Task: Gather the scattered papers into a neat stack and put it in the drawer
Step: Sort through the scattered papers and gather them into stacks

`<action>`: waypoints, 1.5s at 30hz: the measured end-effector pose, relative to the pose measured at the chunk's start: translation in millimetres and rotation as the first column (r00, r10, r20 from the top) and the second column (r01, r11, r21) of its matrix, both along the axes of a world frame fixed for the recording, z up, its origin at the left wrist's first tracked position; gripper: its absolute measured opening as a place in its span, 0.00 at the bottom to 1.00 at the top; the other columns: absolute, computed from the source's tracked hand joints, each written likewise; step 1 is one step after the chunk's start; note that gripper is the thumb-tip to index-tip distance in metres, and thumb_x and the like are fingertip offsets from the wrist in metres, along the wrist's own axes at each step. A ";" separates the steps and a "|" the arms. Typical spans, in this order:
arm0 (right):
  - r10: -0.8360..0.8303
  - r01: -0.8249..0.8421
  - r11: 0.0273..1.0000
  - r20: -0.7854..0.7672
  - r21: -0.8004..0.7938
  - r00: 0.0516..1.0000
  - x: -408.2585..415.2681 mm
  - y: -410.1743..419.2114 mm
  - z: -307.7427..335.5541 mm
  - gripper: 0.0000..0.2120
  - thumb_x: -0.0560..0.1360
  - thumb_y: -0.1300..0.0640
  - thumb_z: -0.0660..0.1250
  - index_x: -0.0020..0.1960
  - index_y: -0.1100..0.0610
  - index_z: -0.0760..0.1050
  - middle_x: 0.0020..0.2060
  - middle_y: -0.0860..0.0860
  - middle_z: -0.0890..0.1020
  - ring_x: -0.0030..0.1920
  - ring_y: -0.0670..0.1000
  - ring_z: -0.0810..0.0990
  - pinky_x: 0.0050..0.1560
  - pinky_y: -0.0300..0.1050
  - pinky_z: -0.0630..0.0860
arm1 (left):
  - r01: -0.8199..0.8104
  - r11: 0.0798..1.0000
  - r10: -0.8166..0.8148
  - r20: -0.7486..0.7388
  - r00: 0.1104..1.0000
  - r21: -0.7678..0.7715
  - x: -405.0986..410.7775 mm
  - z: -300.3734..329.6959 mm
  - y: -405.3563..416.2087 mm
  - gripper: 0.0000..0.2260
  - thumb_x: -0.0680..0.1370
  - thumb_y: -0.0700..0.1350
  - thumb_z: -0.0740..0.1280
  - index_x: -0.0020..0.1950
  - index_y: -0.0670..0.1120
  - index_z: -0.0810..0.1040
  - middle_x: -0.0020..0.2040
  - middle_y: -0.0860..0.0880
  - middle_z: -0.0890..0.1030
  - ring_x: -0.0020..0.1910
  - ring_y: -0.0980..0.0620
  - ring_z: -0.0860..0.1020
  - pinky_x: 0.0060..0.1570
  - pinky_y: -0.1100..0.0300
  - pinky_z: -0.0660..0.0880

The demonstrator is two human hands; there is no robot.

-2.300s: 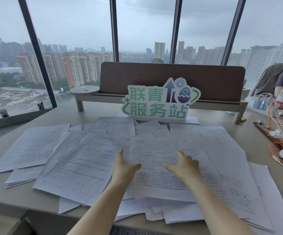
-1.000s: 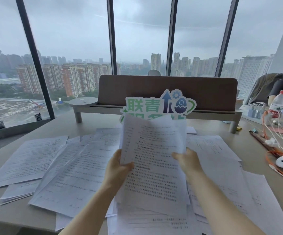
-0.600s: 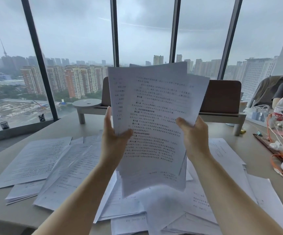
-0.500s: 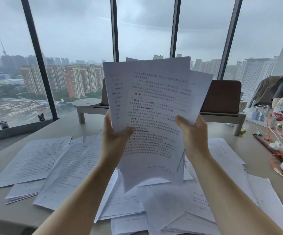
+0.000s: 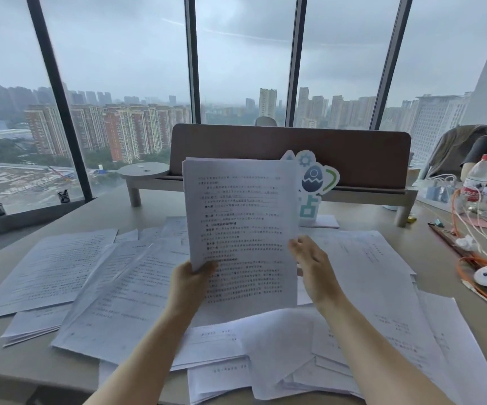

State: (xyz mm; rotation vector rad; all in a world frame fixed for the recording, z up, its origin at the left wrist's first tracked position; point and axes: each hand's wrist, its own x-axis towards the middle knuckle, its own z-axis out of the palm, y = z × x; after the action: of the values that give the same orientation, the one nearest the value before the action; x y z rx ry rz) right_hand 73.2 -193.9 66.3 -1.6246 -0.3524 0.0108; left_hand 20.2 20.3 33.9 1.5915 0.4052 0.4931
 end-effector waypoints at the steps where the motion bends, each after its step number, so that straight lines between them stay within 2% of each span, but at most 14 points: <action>1: -0.085 0.085 0.990 0.004 -0.114 0.996 5.8 -5.0 -1.3 0.10 0.81 0.46 0.60 0.55 0.48 0.77 0.52 0.45 0.84 0.54 0.49 0.82 0.51 0.47 0.76 | -0.022 1.000 0.022 -0.009 1.000 -0.013 -1.3 0.5 5.1 0.07 0.75 0.36 0.68 0.40 0.47 0.82 0.42 0.43 0.84 0.43 0.43 0.83 0.48 0.43 0.79; 3: -0.213 0.204 0.865 0.032 -0.459 0.977 18.0 -18.1 -8.9 0.12 0.79 0.48 0.61 0.60 0.51 0.75 0.58 0.48 0.81 0.56 0.53 0.78 0.51 0.47 0.72 | -0.058 0.998 0.058 -0.033 0.998 -0.021 -5.5 -1.3 14.6 0.06 0.75 0.37 0.68 0.42 0.47 0.82 0.43 0.44 0.84 0.44 0.42 0.83 0.48 0.44 0.80; 6: -0.232 0.133 0.561 0.000 -0.817 0.973 26.0 -33.8 -23.4 0.21 0.76 0.51 0.62 0.68 0.52 0.68 0.62 0.52 0.77 0.56 0.55 0.75 0.52 0.47 0.75 | -0.093 0.995 0.092 -0.083 0.992 -0.017 -12.2 -8.2 25.0 0.04 0.75 0.38 0.68 0.46 0.45 0.82 0.42 0.45 0.84 0.43 0.43 0.82 0.49 0.45 0.79; 10: -0.108 -0.020 0.323 -0.058 -0.946 0.992 23.0 -36.4 -36.8 0.35 0.72 0.50 0.65 0.76 0.48 0.56 0.70 0.54 0.66 0.67 0.58 0.66 0.64 0.53 0.70 | -0.137 0.990 0.128 -0.153 0.980 -0.046 -20.3 -17.6 28.1 0.03 0.76 0.37 0.67 0.47 0.43 0.80 0.42 0.45 0.82 0.42 0.43 0.80 0.49 0.47 0.77; 14: 0.107 -0.100 0.118 -0.088 -0.988 0.990 21.0 -25.7 -43.3 0.38 0.73 0.57 0.61 0.79 0.46 0.49 0.80 0.51 0.49 0.78 0.61 0.50 0.74 0.54 0.58 | -0.160 0.984 0.143 -0.192 0.971 -0.075 -25.8 -23.7 29.1 0.04 0.76 0.36 0.67 0.49 0.41 0.79 0.42 0.43 0.81 0.42 0.43 0.79 0.49 0.47 0.76; 18: 0.275 0.019 -0.089 -0.006 -0.996 0.962 29.5 -12.7 -45.3 0.33 0.77 0.63 0.57 0.79 0.50 0.51 0.79 0.56 0.52 0.78 0.62 0.52 0.75 0.57 0.57 | -0.170 0.982 0.149 -0.220 0.964 -0.082 -29.2 -24.0 31.0 0.03 0.76 0.37 0.67 0.48 0.42 0.79 0.43 0.42 0.81 0.44 0.42 0.79 0.50 0.46 0.76; 21: 0.365 0.161 -0.063 0.128 -0.985 0.922 32.7 -7.0 -50.5 0.22 0.78 0.62 0.58 0.72 0.55 0.66 0.68 0.58 0.72 0.66 0.61 0.73 0.61 0.52 0.72 | -0.185 0.978 0.159 -0.225 0.961 -0.098 -32.3 -22.0 32.1 0.02 0.76 0.38 0.67 0.48 0.43 0.78 0.43 0.44 0.81 0.41 0.44 0.78 0.48 0.50 0.75; 23: 0.332 0.232 -0.028 0.210 -0.972 0.920 31.9 -6.3 -53.9 0.17 0.78 0.64 0.58 0.65 0.57 0.73 0.61 0.57 0.78 0.59 0.59 0.78 0.53 0.48 0.75 | -0.187 0.977 0.158 -0.233 0.960 -0.106 -35.2 -19.9 33.8 0.02 0.76 0.38 0.67 0.48 0.44 0.78 0.43 0.44 0.81 0.40 0.46 0.78 0.47 0.51 0.75; 26: 0.154 0.314 0.082 0.323 -0.946 0.934 33.7 -10.2 -48.3 0.11 0.76 0.67 0.59 0.52 0.57 0.76 0.49 0.55 0.82 0.51 0.58 0.81 0.44 0.45 0.73 | -0.216 0.970 0.186 -0.233 0.955 -0.114 -39.4 -14.1 37.8 0.02 0.76 0.38 0.67 0.48 0.42 0.77 0.42 0.44 0.80 0.39 0.46 0.76 0.46 0.52 0.71; 29: -0.066 0.350 0.291 0.347 -0.890 0.936 42.7 -16.3 -42.2 0.13 0.76 0.66 0.57 0.35 0.56 0.65 0.31 0.51 0.72 0.36 0.56 0.74 0.30 0.43 0.66 | -0.269 0.957 0.239 -0.237 0.942 -0.105 -42.8 -7.5 44.5 0.03 0.76 0.37 0.67 0.49 0.41 0.76 0.44 0.43 0.79 0.43 0.44 0.75 0.46 0.52 0.70; 32: -0.158 0.412 0.499 0.388 -0.762 0.908 44.5 -16.3 -33.9 0.10 0.80 0.63 0.57 0.43 0.58 0.74 0.35 0.55 0.79 0.39 0.60 0.78 0.33 0.45 0.70 | -0.288 0.952 0.255 -0.255 0.933 -0.101 -44.9 -7.9 51.7 0.05 0.76 0.36 0.66 0.51 0.40 0.76 0.46 0.42 0.79 0.43 0.43 0.75 0.46 0.53 0.70; 36: -0.033 0.343 0.609 0.409 -0.715 0.912 28.3 1.4 -31.1 0.13 0.82 0.60 0.54 0.44 0.55 0.75 0.32 0.52 0.76 0.39 0.60 0.78 0.31 0.44 0.65 | -0.226 0.971 0.188 -0.327 0.926 -0.081 -45.7 -14.4 51.5 0.06 0.75 0.34 0.66 0.51 0.41 0.77 0.38 0.45 0.79 0.38 0.45 0.76 0.43 0.54 0.72; 39: 0.119 0.312 0.544 0.440 -0.779 0.890 14.6 16.5 -42.3 0.22 0.81 0.62 0.53 0.72 0.46 0.69 0.39 0.53 0.81 0.39 0.58 0.78 0.38 0.46 0.72 | -0.157 0.983 0.110 -0.379 0.919 -0.096 -45.2 -21.2 50.3 0.08 0.76 0.34 0.64 0.53 0.41 0.78 0.39 0.44 0.81 0.39 0.42 0.79 0.43 0.52 0.76; 45: 0.365 0.154 0.423 0.324 -0.893 0.873 -14.6 36.5 -58.0 0.30 0.79 0.65 0.54 0.76 0.42 0.62 0.62 0.52 0.81 0.56 0.57 0.81 0.56 0.48 0.78 | -0.121 0.967 0.040 -0.331 0.943 -0.226 -46.9 -17.0 49.5 0.09 0.81 0.38 0.58 0.57 0.43 0.75 0.43 0.41 0.81 0.36 0.44 0.80 0.34 0.58 0.75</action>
State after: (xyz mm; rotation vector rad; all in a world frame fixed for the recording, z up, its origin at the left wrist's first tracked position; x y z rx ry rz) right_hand 58.7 -157.4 8.2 -2.7251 -0.9792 -0.1300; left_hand -26.6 69.9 17.0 1.4204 0.7556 0.2298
